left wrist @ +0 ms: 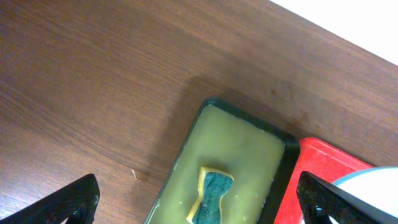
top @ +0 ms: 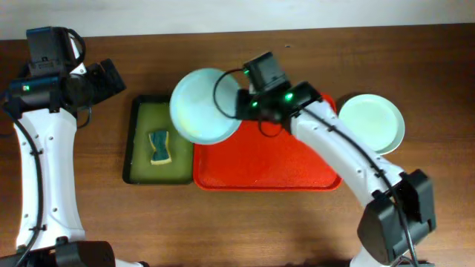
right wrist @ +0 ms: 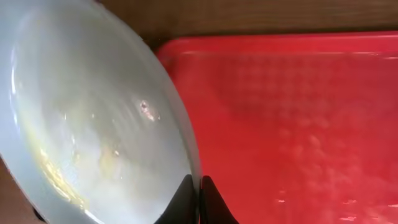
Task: Clean dirty plates on tray and stack at the side
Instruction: 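Lift the light-blue plate with the right gripper and carry it right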
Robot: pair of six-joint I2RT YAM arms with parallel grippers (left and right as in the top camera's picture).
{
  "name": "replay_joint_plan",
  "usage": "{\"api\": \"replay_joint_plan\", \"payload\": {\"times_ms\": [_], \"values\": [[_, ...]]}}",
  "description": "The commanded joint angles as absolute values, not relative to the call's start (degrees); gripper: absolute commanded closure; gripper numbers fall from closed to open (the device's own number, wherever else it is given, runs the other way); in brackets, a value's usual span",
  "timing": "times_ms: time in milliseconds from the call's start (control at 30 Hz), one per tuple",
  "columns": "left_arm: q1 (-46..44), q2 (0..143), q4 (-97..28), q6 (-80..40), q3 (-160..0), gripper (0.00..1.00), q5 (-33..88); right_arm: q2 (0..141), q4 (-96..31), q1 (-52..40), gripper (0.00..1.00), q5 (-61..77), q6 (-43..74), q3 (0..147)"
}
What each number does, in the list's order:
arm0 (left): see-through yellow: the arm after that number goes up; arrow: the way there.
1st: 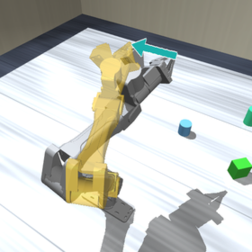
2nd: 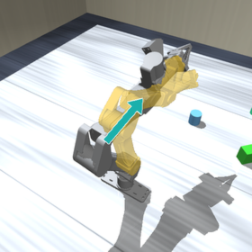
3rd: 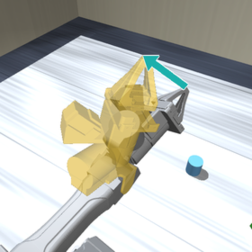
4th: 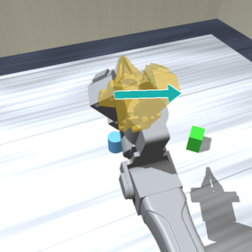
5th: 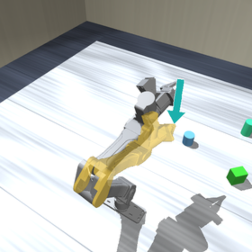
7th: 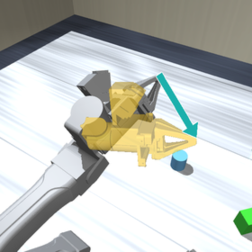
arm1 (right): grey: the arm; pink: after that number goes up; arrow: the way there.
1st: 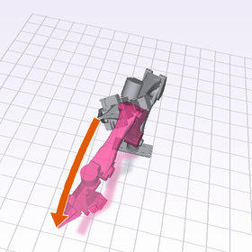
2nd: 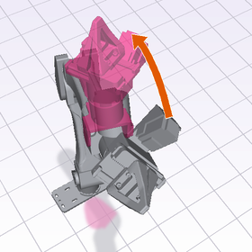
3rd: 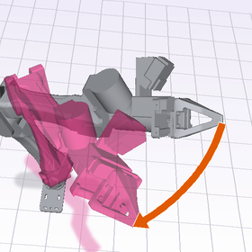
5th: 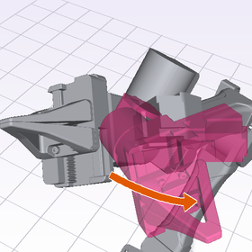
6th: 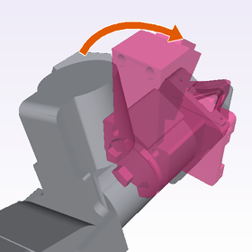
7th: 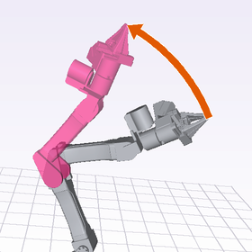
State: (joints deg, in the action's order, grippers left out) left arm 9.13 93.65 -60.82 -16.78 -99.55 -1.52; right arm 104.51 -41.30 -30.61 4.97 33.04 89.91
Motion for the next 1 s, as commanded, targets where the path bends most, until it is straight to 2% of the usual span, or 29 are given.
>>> {"api": "replay_joint_plan", "payload": {"times_ms": [0,100,200,267,433,500,600,733,967], "values": [[9.2,93.9,-60.8,-17.3,-99.5,0.01,-1.3,105.7,-36.8,-38.6,0.96,-12.2,35.2,90.7],[9.2,93.9,-60.8,-17.3,-99.5,0.01,-1.3,106.1,-33.0,-46.6,0.96,-33.0,32.5,90.7],[9.2,93.9,-60.8,-17.3,-99.5,0.01,-1.3,106.1,-24.8,-50.4,0.96,-43.3,21.0,90.7],[9.2,93.9,-60.8,-17.3,-99.5,0.01,-1.3,106.1,-14.8,-52.6,0.96,-52.9,8.0,90.7],[9.2,93.9,-60.8,-17.3,-99.5,0.01,-1.3,106.1,11.5,-57.5,0.96,-61.2,-22.3,90.7],[9.2,93.9,-60.8,-17.3,-99.5,0.01,-1.3,106.1,20.5,-57.9,0.96,-62.0,-27.9,90.7],[9.2,93.9,-60.8,-17.3,-99.5,0.01,-1.3,106.1,22.1,-57.7,0.96,-62.2,-28.4,90.7],[9.2,93.9,-60.8,-17.3,-99.5,0.01,-1.3,106.1,22.4,-56.2,0.96,-62.2,-18.7,90.7],[9.2,93.9,-60.8,-17.3,-99.5,0.01,-1.3,106.1,20.4,-56.1,0.96,-62.2,-16.7,90.7]]}}
